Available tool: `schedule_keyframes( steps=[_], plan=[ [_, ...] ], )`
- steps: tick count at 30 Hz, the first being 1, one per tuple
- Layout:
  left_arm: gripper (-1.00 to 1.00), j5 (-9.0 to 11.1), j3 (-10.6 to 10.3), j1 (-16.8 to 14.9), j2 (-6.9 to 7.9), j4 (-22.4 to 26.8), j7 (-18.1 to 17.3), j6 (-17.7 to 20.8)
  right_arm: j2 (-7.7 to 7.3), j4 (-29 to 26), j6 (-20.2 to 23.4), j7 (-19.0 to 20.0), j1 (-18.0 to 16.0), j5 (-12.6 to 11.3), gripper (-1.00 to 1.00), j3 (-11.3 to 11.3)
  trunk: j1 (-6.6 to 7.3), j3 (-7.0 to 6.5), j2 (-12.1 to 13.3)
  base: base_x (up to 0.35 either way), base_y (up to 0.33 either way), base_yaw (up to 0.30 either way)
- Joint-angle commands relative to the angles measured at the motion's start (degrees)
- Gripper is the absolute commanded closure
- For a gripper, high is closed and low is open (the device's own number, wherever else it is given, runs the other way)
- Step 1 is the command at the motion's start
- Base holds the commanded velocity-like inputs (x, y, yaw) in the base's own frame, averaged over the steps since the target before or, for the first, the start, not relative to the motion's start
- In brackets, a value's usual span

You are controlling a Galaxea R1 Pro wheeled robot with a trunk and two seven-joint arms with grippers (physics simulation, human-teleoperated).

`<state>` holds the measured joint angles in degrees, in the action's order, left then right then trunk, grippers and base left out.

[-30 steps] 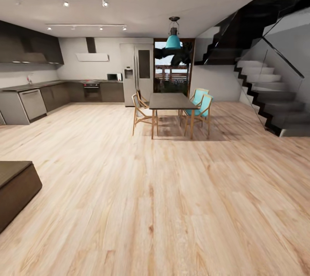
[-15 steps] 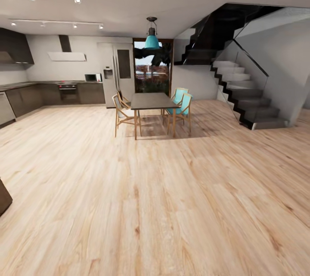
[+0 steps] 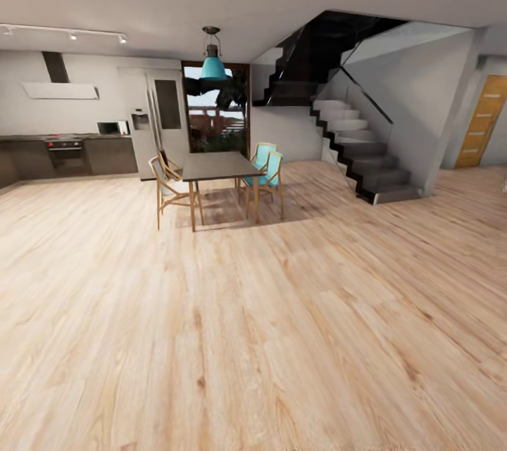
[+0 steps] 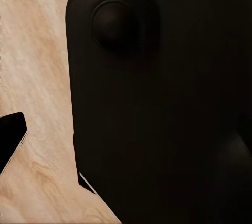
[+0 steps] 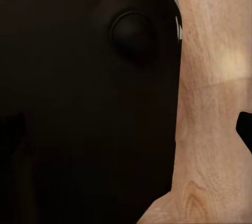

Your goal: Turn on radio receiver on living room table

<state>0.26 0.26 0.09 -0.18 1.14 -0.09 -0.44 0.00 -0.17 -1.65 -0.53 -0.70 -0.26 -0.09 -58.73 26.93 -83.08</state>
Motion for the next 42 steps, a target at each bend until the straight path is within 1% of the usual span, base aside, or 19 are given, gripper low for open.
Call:
schedule_keyframes(
  steps=[1,42],
  plan=[
    [-1.0,0.0,0.0,0.0,0.0,0.0,0.0,0.0,0.0,0.0,0.01,0.0,0.0,0.0,-1.0,0.0,0.0,0.0,0.0,0.0,0.0,-0.288],
    [-1.0,0.0,0.0,0.0,-0.06,0.0,0.0,0.0,-0.06,0.0,0.03,0.0,0.0,-0.02,-1.0,-0.05,0.0,0.0,0.0,0.0,0.0,-0.288]
  ],
)
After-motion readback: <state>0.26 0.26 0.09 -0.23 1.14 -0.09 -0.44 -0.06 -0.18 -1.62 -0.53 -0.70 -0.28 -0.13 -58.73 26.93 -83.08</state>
